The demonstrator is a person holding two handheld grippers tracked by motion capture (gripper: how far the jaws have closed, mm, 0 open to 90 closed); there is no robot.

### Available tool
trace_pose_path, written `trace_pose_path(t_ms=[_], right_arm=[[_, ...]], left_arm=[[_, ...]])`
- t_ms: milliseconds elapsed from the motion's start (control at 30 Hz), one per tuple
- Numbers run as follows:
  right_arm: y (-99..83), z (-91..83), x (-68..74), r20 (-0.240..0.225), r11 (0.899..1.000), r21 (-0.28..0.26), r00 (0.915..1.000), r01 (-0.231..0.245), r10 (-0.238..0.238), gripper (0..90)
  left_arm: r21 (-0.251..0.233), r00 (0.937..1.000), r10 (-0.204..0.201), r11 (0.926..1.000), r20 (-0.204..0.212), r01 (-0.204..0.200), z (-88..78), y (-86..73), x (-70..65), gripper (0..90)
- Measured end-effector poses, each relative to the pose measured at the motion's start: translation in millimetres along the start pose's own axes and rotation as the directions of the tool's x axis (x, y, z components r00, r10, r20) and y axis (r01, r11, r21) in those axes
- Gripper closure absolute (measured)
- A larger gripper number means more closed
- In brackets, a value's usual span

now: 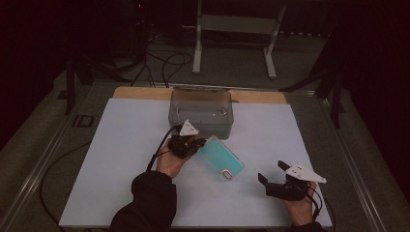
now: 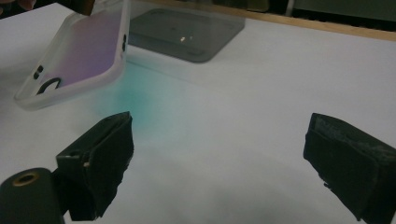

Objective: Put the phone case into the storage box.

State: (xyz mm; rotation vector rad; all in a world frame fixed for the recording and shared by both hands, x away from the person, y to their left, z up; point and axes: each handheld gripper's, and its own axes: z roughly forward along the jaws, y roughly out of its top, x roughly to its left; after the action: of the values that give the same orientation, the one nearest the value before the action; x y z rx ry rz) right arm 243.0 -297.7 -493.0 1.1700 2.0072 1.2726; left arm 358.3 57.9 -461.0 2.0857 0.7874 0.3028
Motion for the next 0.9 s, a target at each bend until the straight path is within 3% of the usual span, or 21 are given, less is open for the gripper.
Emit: trace_pose_path(t_ms=[233,467,900], right_arm=[[10.2,6.6,12.1,-0.04,1.0,0.004,0.9992,0.006,-0.006,8.7],[26.6,18.5,17.8,-0.103,1.0,0.012,0.9943,-0.025,0.026,8.7],[64.5,47.6,41.0,-0.179,0.998,0.052,0.9837,0.025,-0.016,8.7]], left_arm=[[-0.023,0.9994,0.005,0.9997,-0.034,-0.006,-16.5,-4.8,9.1,88.9],[-0.052,0.9981,0.002,0.9986,-0.061,-0.005,-34.4,-8.8,20.7,88.9],[-0.08,0.9946,-0.012,0.9968,-0.103,0.004,-59.0,-15.6,36.8,88.9]])
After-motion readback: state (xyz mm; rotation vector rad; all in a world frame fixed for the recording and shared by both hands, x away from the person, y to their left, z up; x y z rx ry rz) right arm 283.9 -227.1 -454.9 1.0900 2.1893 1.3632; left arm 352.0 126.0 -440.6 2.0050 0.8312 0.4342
